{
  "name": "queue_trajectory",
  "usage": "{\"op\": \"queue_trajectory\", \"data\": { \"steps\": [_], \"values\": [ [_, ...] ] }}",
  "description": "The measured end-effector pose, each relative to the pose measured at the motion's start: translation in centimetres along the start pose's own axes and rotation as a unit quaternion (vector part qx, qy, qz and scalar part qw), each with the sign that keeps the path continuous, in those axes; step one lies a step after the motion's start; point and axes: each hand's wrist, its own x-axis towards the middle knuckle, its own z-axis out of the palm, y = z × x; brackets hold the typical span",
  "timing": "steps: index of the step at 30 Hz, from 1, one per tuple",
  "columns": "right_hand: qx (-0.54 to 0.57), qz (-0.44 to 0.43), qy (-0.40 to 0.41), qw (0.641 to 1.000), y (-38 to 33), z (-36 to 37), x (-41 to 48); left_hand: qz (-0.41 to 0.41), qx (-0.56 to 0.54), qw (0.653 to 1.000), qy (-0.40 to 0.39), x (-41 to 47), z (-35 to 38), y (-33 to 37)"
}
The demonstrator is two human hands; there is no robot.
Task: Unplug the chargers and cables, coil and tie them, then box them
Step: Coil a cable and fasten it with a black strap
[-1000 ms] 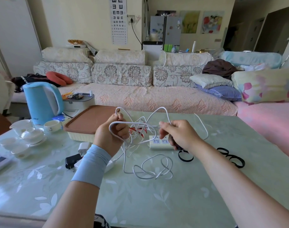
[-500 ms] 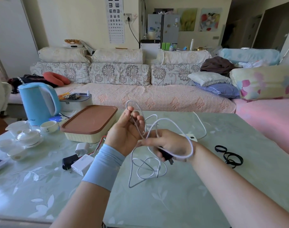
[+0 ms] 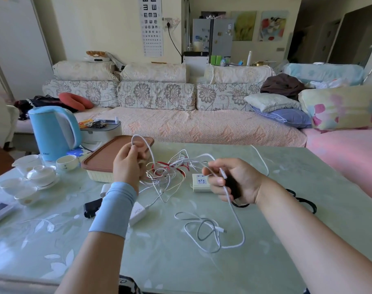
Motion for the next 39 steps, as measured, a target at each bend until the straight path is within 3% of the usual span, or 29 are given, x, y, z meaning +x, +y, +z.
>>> {"op": "queue_trajectory", "data": {
  "steps": [3,8,10,14,16,19,21,23,25,28,32,33,34,35,37,38,39],
  "values": [
    [0.012,-0.038,-0.041,0.998,-0.4,-1.2,-0.8,0.095,0.229,0.967,0.066,0.8,-1.1,-0.4],
    [-0.019,-0.022,-0.073,0.997,-0.9,-4.2,-3.2,0.119,0.403,0.886,0.195,1.4,-3.6,0.3],
    [-0.015,-0.015,-0.060,0.998,-0.8,-5.1,-3.6,0.108,0.472,0.849,0.211,1.6,-4.4,0.3],
    [-0.057,0.005,-0.029,0.998,-0.4,-4.1,-2.4,0.144,0.551,0.815,0.107,1.2,-2.6,-0.9],
    [-0.079,0.013,0.006,0.997,-0.2,-3.0,-1.7,0.168,0.571,0.798,0.091,0.3,-1.0,-1.2],
    [-0.088,0.020,0.054,0.994,-0.4,-1.7,-0.8,0.342,0.515,0.783,0.063,-1.9,1.6,0.4],
    [-0.099,0.021,0.071,0.992,-0.4,-1.0,-0.5,0.451,0.479,0.752,-0.037,-3.0,3.2,1.0],
    [-0.116,0.015,0.090,0.989,-0.2,-0.5,-0.2,0.487,0.470,0.721,-0.151,-4.1,4.6,0.7],
    [-0.127,0.004,0.120,0.985,-0.2,-0.1,-0.1,0.477,0.515,0.683,-0.201,-5.1,5.4,-0.4],
    [-0.122,-0.017,0.165,0.979,-0.4,-0.1,0.1,0.383,0.661,0.618,-0.186,-6.4,6.0,-0.5],
    [-0.079,-0.048,0.174,0.980,-1.0,-0.1,0.2,0.105,0.863,0.444,-0.218,-6.8,4.6,1.0],
    [-0.077,-0.052,0.178,0.980,-1.1,0.0,0.2,0.080,0.872,0.427,-0.225,-6.8,3.9,1.2],
    [-0.079,-0.052,0.185,0.978,-1.2,0.2,0.2,0.092,0.861,0.446,-0.227,-6.9,3.4,1.7],
    [-0.081,-0.050,0.194,0.976,-1.2,0.3,0.2,0.137,0.818,0.513,-0.221,-6.8,3.1,2.3],
    [-0.080,-0.042,0.205,0.975,-1.3,0.5,0.5,0.187,0.638,0.721,-0.194,-6.5,3.3,3.3],
    [-0.073,-0.038,0.207,0.975,-1.3,0.5,0.7,0.160,0.538,0.801,-0.207,-6.4,3.7,3.3],
    [-0.061,-0.035,0.208,0.976,-1.3,0.6,0.9,0.111,0.463,0.844,-0.247,-6.5,4.3,3.0]
  ]
}}
